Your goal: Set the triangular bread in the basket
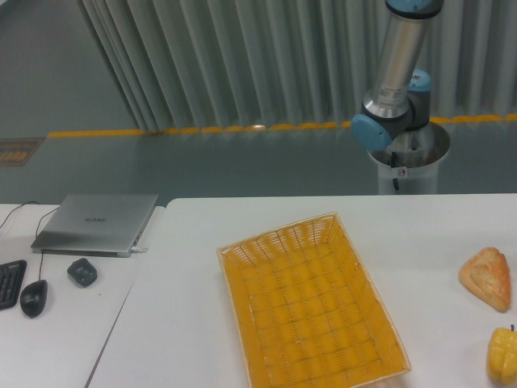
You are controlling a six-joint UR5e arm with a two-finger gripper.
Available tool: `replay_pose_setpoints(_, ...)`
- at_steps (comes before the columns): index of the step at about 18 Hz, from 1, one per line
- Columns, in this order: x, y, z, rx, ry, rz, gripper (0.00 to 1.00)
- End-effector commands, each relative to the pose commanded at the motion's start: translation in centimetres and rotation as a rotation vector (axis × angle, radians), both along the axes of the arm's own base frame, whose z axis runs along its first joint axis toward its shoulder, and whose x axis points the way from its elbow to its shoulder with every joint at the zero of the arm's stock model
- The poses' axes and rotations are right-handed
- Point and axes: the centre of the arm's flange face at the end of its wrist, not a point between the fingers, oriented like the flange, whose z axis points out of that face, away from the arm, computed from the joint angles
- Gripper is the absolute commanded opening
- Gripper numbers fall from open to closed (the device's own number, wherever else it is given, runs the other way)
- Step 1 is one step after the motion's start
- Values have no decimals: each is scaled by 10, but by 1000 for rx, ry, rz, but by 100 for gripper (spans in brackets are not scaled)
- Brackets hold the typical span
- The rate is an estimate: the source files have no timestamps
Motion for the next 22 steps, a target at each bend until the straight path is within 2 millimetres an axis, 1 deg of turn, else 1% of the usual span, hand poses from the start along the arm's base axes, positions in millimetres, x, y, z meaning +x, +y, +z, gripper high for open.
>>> replay_pose_setpoints(4,1,-1,0,1,-1,9,100)
replay_pose_setpoints(7,4,6,4,20,-3,65,100)
replay_pose_setpoints(8,5,11,5,55,-5,65,100)
replay_pose_setpoints(10,5,19,1,192,-33,83,100)
replay_pose_setpoints(11,2,18,1,208,-14,87,100)
replay_pose_setpoints(13,1,16,2,116,27,93,100)
replay_pose_setpoints(14,1,20,6,69,41,89,100)
replay_pose_setpoints(17,9,40,8,34,50,59,100)
replay_pose_setpoints(18,14,51,10,42,50,61,100)
replay_pose_setpoints(19,21,66,11,55,44,93,100)
replay_pose_setpoints(20,30,86,12,70,32,158,100)
replay_pose_setpoints(22,56,131,1,81,-13,256,100)
